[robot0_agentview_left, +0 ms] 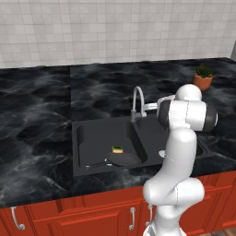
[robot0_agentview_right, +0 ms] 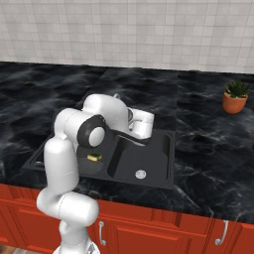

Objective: Pick the pan and sponge and place them into the sink. Then turn on the water.

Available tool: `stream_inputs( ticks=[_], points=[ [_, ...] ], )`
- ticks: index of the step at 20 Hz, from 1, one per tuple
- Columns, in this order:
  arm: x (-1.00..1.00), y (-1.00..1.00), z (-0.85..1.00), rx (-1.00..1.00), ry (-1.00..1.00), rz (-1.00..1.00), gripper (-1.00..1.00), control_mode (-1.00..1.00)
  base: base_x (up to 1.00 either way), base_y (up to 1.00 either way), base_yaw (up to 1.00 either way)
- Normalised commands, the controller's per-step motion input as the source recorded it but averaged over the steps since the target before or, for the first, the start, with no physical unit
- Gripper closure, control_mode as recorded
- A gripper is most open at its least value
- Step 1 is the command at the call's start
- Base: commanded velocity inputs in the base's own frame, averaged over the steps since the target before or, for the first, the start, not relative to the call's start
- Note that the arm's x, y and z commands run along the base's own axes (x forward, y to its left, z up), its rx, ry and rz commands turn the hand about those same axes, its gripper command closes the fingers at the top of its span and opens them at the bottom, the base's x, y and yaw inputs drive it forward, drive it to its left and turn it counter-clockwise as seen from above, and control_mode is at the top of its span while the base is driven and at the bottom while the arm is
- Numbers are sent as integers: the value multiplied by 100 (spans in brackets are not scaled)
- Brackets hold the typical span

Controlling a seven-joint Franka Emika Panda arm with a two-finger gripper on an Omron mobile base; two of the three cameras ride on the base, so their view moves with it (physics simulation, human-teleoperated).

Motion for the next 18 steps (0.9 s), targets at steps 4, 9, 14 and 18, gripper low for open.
stream_inputs(
  ticks=[4, 9, 14, 18],
  points=[
    [21, -67, -2, 9, 0, 28, -100, -100, 0, 0, 0],
    [17, -64, -18, 5, 0, 29, -100, -100, 0, 0, 0],
    [5, -63, -29, 4, 0, 29, -100, -100, 0, 0, 0],
    [1, -65, -35, 3, 0, 29, -100, -100, 0, 0, 0]
  ],
)
